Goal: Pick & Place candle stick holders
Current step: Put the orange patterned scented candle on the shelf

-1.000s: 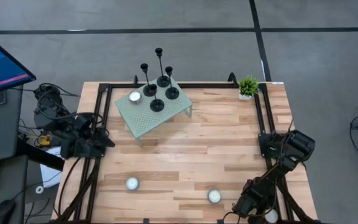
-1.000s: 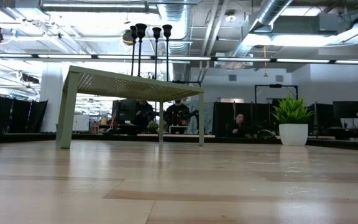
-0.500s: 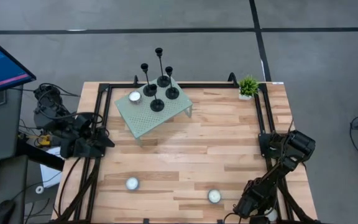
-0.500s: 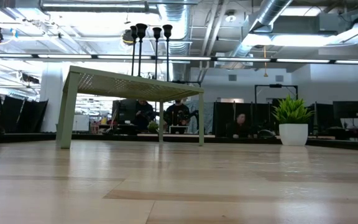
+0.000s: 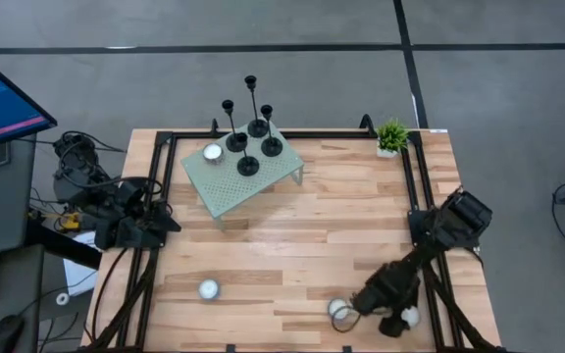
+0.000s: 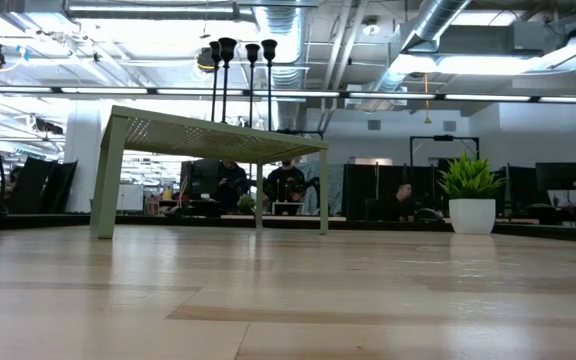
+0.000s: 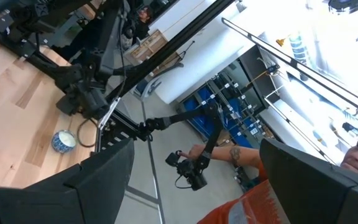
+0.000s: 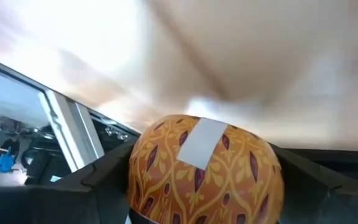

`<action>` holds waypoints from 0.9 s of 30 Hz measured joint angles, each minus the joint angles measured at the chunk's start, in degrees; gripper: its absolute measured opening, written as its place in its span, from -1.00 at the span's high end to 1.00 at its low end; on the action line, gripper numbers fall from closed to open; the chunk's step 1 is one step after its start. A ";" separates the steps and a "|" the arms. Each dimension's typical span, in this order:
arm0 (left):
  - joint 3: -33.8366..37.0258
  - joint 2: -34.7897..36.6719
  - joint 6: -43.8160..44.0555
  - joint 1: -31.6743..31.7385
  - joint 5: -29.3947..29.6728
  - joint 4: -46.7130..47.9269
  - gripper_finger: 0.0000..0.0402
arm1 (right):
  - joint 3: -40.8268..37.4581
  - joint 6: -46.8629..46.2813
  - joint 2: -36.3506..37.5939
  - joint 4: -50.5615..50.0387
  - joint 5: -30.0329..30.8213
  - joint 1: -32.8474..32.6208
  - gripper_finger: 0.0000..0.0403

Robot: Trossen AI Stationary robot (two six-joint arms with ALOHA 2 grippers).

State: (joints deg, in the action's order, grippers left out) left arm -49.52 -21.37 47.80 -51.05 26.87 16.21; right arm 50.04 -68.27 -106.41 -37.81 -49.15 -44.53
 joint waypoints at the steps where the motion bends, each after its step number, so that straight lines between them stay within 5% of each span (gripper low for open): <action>1: 0.00 0.00 0.00 0.00 0.00 0.00 -0.74 | 0.00 1.54 0.38 -1.21 0.59 1.42 -0.42; 13: 0.00 0.00 -0.01 0.01 0.00 0.01 -0.74 | 0.21 16.80 5.98 -9.69 3.15 24.00 -0.42; 21: 0.00 0.00 -1.06 0.02 0.02 0.00 -0.74 | 5.91 21.33 6.72 -6.97 14.52 38.29 -0.42; 27: 0.00 0.00 -0.88 0.02 0.04 -0.24 -0.74 | 11.46 23.54 2.80 -6.04 19.81 43.23 -0.42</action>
State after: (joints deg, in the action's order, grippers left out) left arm -49.52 -21.37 46.92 -51.03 26.92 15.97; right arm 61.51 -44.72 -103.61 -43.85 -29.34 -1.30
